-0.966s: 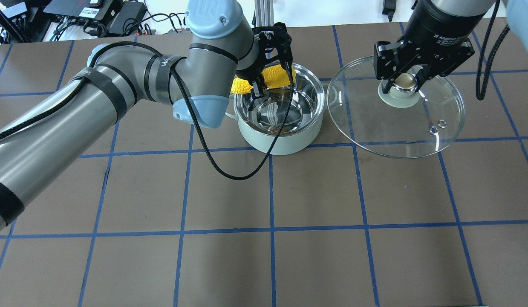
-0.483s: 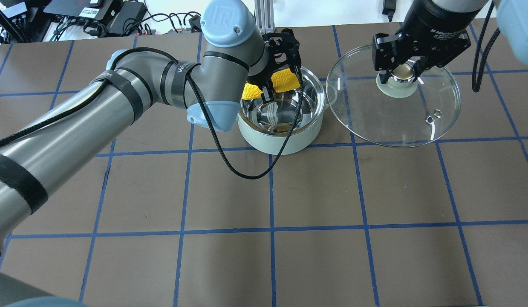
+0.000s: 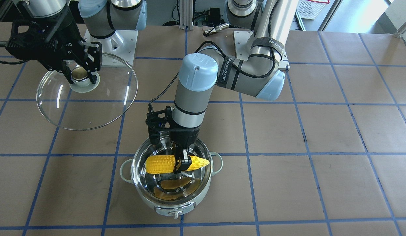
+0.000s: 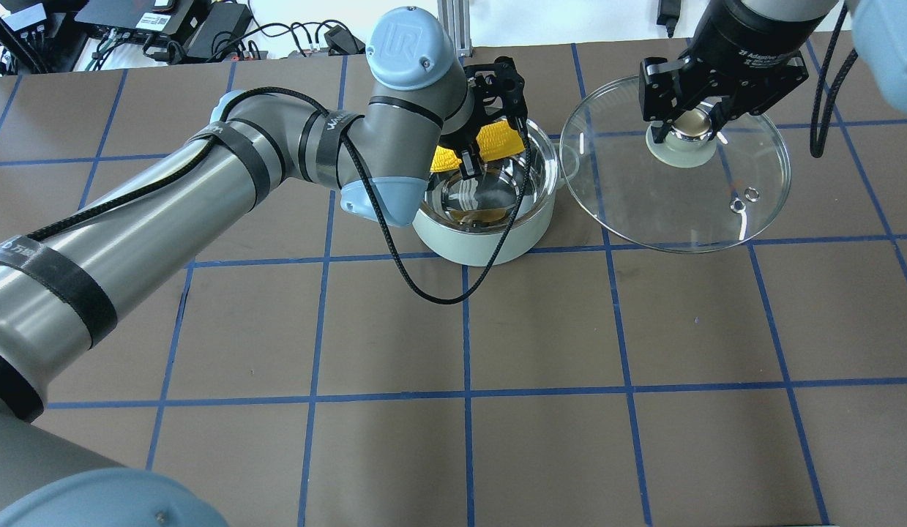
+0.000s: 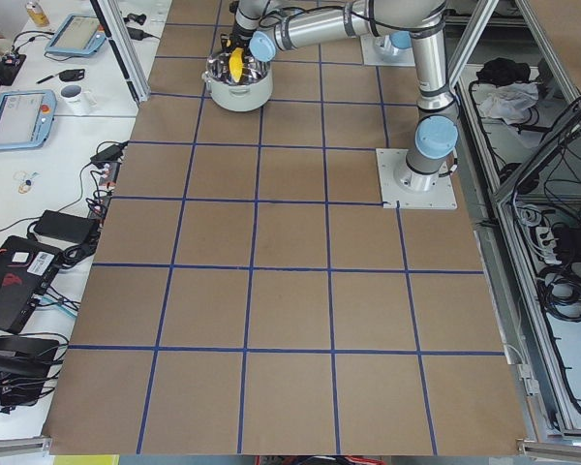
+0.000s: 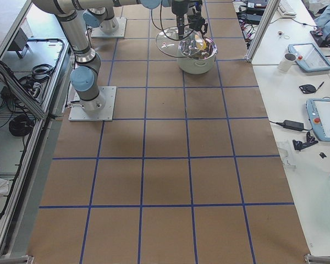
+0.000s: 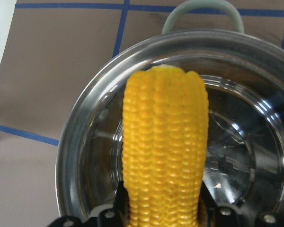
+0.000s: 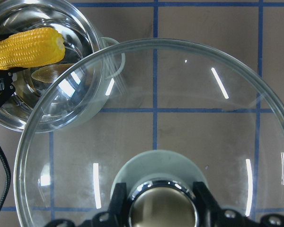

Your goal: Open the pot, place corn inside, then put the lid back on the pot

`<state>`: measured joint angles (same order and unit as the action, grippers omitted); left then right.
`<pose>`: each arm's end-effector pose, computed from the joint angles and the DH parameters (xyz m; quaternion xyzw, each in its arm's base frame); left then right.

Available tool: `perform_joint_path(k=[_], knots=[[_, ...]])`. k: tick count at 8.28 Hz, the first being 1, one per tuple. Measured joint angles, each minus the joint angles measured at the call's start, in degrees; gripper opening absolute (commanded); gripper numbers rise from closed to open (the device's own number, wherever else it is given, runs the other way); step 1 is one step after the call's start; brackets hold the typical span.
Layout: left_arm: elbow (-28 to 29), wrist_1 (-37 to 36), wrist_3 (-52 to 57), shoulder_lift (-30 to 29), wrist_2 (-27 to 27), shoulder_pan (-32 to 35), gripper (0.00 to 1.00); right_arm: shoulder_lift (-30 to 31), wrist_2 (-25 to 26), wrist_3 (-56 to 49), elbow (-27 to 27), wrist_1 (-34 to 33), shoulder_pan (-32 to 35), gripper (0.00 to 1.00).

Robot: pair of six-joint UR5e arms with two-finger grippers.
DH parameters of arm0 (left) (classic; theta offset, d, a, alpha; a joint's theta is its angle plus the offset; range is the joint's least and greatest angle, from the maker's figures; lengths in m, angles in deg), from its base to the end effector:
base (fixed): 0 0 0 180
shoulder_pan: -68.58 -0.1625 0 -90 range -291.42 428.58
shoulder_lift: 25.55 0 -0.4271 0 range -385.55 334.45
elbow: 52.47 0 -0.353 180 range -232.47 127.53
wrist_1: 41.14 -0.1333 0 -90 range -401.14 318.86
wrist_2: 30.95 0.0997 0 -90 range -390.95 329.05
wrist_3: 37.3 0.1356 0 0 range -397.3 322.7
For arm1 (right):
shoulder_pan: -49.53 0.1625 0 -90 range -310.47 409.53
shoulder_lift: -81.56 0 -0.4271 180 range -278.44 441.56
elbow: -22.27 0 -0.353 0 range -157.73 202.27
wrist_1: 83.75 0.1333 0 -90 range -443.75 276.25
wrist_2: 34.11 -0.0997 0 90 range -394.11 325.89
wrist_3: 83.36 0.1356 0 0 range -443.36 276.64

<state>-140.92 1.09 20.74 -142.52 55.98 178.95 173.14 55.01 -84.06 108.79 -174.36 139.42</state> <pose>-0.3602 -0.5663 0.3043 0.6239 0.7566 -0.1918 0.0377 0.1345 -0.4527 0.4955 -0.0055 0.9987 -0.0495 0.0073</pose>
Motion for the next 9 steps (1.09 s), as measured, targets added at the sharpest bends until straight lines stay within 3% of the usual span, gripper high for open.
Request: perform_joint_path(k=[6,7,9], knots=[[0.2,6.6,-4.0,6.7,0.4,-1.2,1.00,-0.1,0.0,0.0,0.0,0.0,0.0,0.25],[0.2,8.2,-4.8,8.1,0.5,-4.3,1.00,-0.1,0.0,0.1,0.0,0.0,0.0,0.25],[0.3,12.9,-6.3,10.2,0.1,-16.5,1.00,-0.7,0.0,1.1,-0.1,-0.4,0.2,0.25]])
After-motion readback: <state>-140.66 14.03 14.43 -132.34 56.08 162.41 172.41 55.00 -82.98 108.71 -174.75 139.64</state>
